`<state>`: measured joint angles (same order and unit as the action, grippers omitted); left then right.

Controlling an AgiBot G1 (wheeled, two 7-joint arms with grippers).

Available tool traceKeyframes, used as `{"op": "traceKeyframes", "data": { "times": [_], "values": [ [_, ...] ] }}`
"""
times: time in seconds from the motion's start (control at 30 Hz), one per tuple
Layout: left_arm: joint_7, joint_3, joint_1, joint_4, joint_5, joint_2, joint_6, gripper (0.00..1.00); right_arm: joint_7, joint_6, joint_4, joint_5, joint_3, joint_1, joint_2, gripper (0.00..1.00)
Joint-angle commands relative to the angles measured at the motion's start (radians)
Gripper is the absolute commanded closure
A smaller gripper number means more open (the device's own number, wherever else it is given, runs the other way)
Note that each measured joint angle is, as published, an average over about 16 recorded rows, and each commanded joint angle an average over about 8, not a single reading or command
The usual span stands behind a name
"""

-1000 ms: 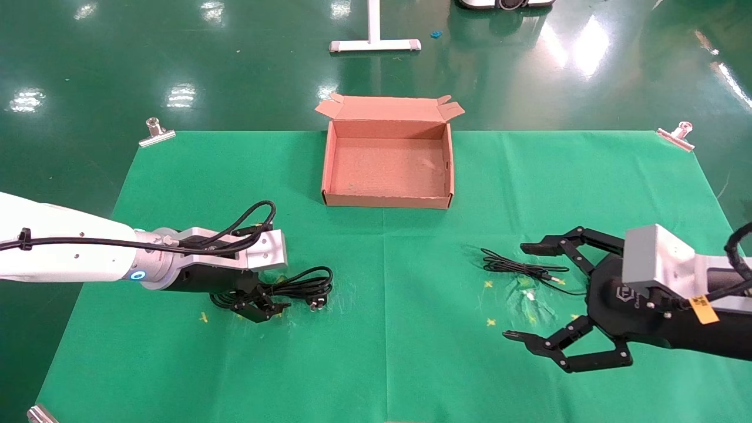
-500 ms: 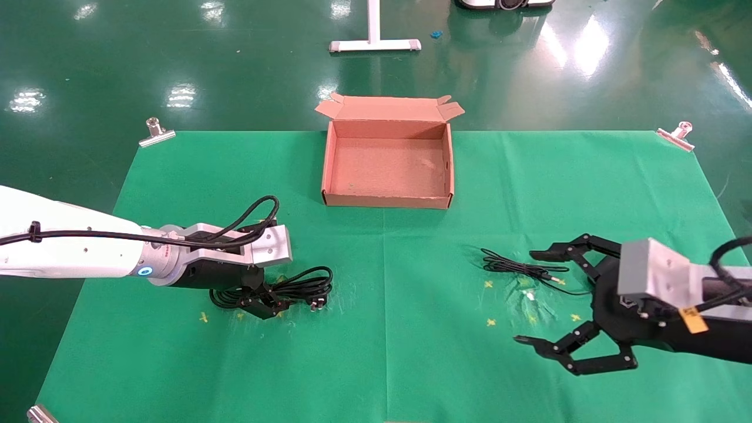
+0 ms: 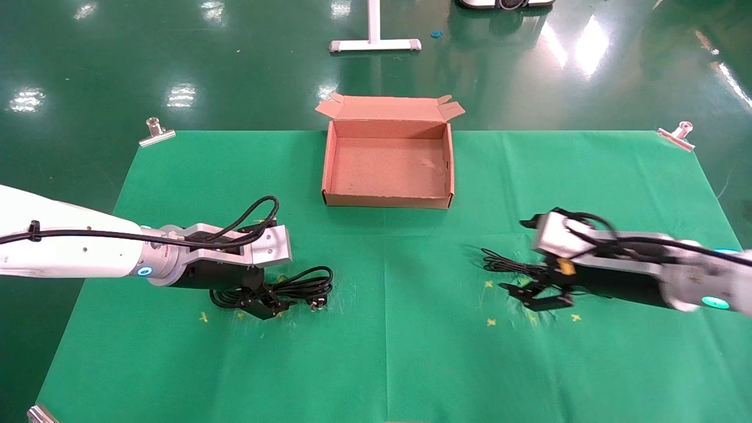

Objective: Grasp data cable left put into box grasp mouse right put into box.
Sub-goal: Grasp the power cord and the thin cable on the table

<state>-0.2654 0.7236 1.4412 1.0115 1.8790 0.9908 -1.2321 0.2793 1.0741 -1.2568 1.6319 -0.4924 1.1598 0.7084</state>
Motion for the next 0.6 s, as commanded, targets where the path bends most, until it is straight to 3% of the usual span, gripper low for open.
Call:
{"op": "traceKeyframes", "data": {
  "times": [0.03, 0.27, 0.57, 0.6],
  "values": [
    [0.000, 0.000, 0.000, 0.000, 0.000, 0.000, 0.000, 0.00, 0.038, -0.012, 0.022, 0.057, -0.027, 0.021, 0.045, 0.00],
    [0.001, 0.000, 0.000, -0.001, 0.000, 0.000, 0.000, 0.00, 0.066, -0.015, 0.180, 0.098, -0.052, 0.079, 0.124, 0.00],
    [0.001, 0.000, 0.000, -0.001, 0.000, 0.000, 0.000, 0.00, 0.013, -0.026, 0.285, 0.089, -0.049, 0.100, 0.149, 0.00],
    [0.001, 0.000, 0.000, -0.001, 0.000, 0.000, 0.000, 0.04, 0.009, -0.031, 0.291, 0.090, -0.048, 0.101, 0.151, 0.00]
  ]
}}
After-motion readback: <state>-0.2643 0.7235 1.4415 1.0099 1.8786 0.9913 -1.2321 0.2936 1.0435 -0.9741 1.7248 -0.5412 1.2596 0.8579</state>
